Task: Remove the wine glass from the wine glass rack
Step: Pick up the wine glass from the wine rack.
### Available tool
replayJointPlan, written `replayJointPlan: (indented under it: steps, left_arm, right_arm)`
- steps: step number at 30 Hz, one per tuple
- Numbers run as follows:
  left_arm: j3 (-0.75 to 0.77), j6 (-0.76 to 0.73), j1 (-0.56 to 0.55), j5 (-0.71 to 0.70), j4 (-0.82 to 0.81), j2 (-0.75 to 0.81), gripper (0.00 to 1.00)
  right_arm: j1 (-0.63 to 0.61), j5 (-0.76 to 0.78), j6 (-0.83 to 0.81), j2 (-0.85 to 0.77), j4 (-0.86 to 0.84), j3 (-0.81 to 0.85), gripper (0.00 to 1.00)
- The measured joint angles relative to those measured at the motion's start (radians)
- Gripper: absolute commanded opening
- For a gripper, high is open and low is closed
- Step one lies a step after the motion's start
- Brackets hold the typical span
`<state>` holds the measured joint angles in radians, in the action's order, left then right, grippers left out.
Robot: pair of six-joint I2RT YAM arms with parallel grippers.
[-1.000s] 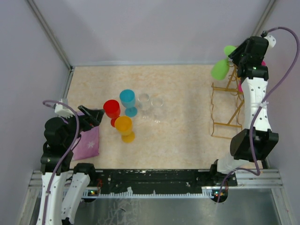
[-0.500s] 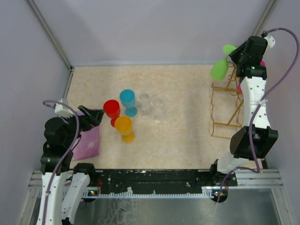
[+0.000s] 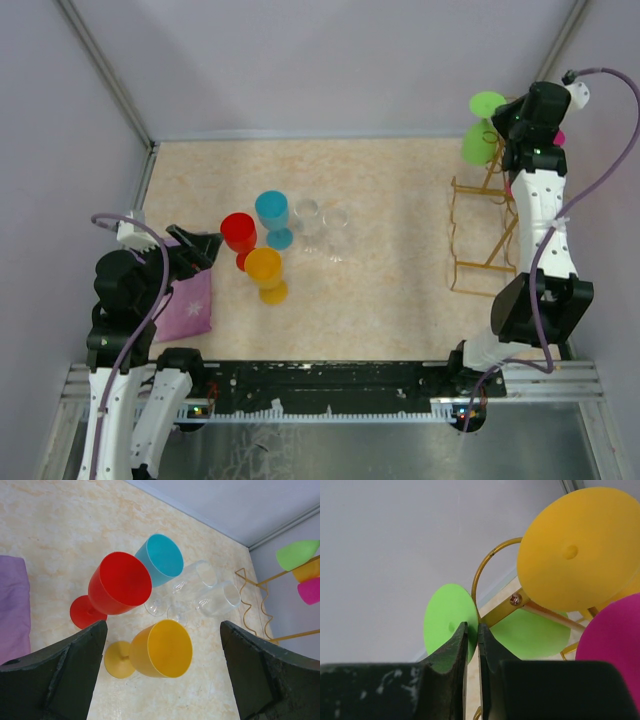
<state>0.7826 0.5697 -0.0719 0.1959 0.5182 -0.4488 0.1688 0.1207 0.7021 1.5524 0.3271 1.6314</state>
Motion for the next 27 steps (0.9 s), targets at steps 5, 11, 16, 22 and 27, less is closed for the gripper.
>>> replayJointPlan:
  steps: [5,11,16,22,27]
  left_arm:
    - [0.0,0.0,0.0,0.0,0.001,0.0,0.99]
    - [0.0,0.0,0.0,0.0,0.002,0.0,0.99]
    - [0.0,0.0,0.0,0.0,0.005,0.0,0.99]
    - [0.0,0.0,0.0,0.0,0.005,0.0,0.99]
    - [0.0,0.001,0.0,0.0,0.006,0.0,0.99]
  right_arm:
    - [0.0,-0.01,0.033,-0.013,-0.022,-0.022,0.0]
    - [0.006,-0.03,0.069,-0.025,-0.049,-0.048,0.0]
    - [0.018,-0.06,0.089,-0.025,-0.051,-0.048,0.0]
    - [0.024,-0.092,0.111,-0.025,-0.05,-0.048,0.0]
    - [0.026,-0.11,0.121,-0.027,-0.049,-0.048,0.0]
